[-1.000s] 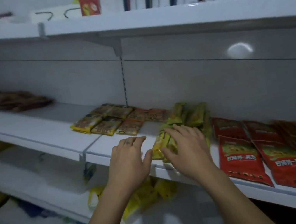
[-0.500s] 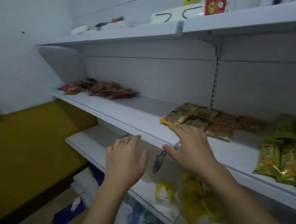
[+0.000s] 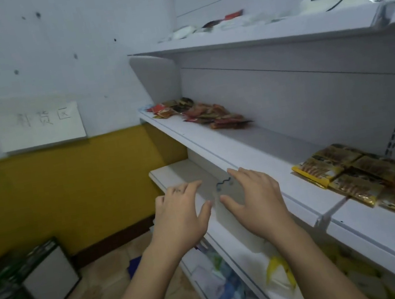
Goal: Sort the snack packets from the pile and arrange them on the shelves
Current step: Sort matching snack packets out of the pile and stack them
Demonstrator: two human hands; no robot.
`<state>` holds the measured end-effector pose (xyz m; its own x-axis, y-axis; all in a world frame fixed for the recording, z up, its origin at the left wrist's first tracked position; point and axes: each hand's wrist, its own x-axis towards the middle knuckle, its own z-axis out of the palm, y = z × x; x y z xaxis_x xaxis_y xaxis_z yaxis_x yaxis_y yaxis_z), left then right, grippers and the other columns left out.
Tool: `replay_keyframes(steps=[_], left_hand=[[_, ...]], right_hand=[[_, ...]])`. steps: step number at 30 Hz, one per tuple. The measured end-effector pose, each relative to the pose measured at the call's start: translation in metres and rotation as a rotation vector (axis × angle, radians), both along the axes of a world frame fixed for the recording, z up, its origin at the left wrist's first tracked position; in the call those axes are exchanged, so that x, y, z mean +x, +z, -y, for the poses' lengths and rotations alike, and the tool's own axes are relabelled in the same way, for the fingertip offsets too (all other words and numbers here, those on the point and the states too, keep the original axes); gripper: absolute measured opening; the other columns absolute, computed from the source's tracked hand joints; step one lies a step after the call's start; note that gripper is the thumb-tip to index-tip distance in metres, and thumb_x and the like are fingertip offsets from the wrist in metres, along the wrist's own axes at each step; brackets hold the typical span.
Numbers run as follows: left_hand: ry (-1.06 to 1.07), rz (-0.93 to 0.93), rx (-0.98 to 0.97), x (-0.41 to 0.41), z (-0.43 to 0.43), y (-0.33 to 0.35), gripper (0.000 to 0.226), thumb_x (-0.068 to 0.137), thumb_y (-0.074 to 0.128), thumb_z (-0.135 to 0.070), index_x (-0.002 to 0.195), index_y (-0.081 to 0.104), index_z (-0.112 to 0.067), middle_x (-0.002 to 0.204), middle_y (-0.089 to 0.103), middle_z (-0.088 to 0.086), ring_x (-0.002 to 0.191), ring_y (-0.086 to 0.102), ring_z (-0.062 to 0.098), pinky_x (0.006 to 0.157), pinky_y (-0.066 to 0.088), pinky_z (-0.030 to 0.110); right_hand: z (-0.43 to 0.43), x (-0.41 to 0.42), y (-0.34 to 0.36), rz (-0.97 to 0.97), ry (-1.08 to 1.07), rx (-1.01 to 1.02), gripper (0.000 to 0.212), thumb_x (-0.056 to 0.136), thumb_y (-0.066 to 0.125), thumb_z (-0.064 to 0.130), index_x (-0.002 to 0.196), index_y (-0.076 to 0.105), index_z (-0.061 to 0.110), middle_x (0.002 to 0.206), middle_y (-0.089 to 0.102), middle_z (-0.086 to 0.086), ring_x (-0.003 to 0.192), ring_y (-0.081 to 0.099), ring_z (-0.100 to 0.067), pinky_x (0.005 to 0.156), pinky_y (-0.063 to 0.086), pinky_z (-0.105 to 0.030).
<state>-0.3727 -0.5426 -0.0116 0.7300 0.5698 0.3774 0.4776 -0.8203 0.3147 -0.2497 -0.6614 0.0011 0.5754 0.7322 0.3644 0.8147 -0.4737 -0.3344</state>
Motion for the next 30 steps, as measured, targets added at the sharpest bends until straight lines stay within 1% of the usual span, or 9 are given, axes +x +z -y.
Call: replay_keyframes(steps=[4,7,9,12,16,21,25,30], left_hand=[[0.023,-0.007,0.001,0.010,-0.030,-0.004,0.053,0.099,0.041,-0.052,0.148,0.034,-0.032,0.146,0.044,-0.009,0.138,0.031,0.013,0.106,0.026,0.035],[0.045,-0.008,0.017,0.026,-0.062,-0.005,0.053,0.099,0.041,-0.052,0.147,0.035,-0.031,0.147,0.044,-0.009,0.138,0.032,0.013,0.107,0.026,0.035],[0.046,-0.015,0.020,0.041,-0.086,-0.004,0.052,0.099,0.041,-0.051,0.147,0.035,-0.031,0.147,0.044,-0.009,0.138,0.032,0.013,0.107,0.026,0.035],[0.039,-0.042,0.033,0.069,-0.123,-0.003,0.052,0.099,0.041,-0.050,0.147,0.034,-0.031,0.147,0.044,-0.008,0.138,0.032,0.013,0.107,0.025,0.034],[0.037,-0.069,0.049,0.113,-0.181,0.002,0.053,0.099,0.042,-0.052,0.147,0.036,-0.031,0.147,0.045,-0.008,0.138,0.033,0.015,0.109,0.026,0.036],[0.041,-0.093,0.086,0.163,-0.249,0.010,0.051,0.098,0.043,-0.051,0.146,0.037,-0.033,0.145,0.048,-0.008,0.135,0.037,0.015,0.105,0.030,0.037],[0.055,-0.097,0.074,0.190,-0.288,0.009,0.052,0.098,0.043,-0.051,0.146,0.038,-0.031,0.146,0.047,-0.007,0.136,0.036,0.017,0.105,0.030,0.038],[0.024,-0.060,0.040,0.221,-0.323,0.007,0.051,0.098,0.043,-0.051,0.146,0.037,-0.033,0.146,0.047,-0.006,0.137,0.035,0.017,0.108,0.029,0.039]], right_hand=[[-0.041,0.010,-0.002,-0.054,0.041,0.008,0.064,0.095,0.049,0.053,0.151,0.029,0.030,0.155,0.034,0.006,0.144,0.024,-0.015,0.120,0.015,-0.039],[-0.080,0.025,-0.007,-0.068,0.070,0.025,0.064,0.094,0.050,0.054,0.150,0.031,0.031,0.155,0.035,0.005,0.144,0.026,-0.016,0.120,0.017,-0.043],[-0.108,0.040,-0.009,-0.077,0.075,0.031,0.064,0.094,0.050,0.054,0.150,0.031,0.031,0.155,0.035,0.006,0.144,0.026,-0.016,0.120,0.017,-0.042],[-0.149,0.069,-0.011,-0.087,0.064,0.029,0.065,0.095,0.050,0.054,0.151,0.029,0.031,0.156,0.033,0.007,0.145,0.024,-0.015,0.120,0.017,-0.042],[-0.201,0.113,-0.011,-0.100,0.048,0.038,0.065,0.094,0.051,0.054,0.151,0.030,0.030,0.156,0.034,0.004,0.145,0.025,-0.017,0.120,0.018,-0.043],[-0.255,0.166,-0.003,-0.083,-0.004,0.049,0.065,0.094,0.054,0.052,0.151,0.033,0.029,0.155,0.036,0.001,0.145,0.027,-0.020,0.119,0.018,-0.042],[-0.290,0.191,0.000,-0.076,-0.020,0.012,0.065,0.094,0.052,0.053,0.151,0.030,0.030,0.157,0.033,0.003,0.145,0.024,-0.019,0.120,0.016,-0.042],[-0.327,0.214,0.007,-0.084,-0.052,-0.009,0.064,0.095,0.052,0.051,0.151,0.030,0.031,0.158,0.030,0.003,0.147,0.018,-0.021,0.120,0.014,-0.042]])
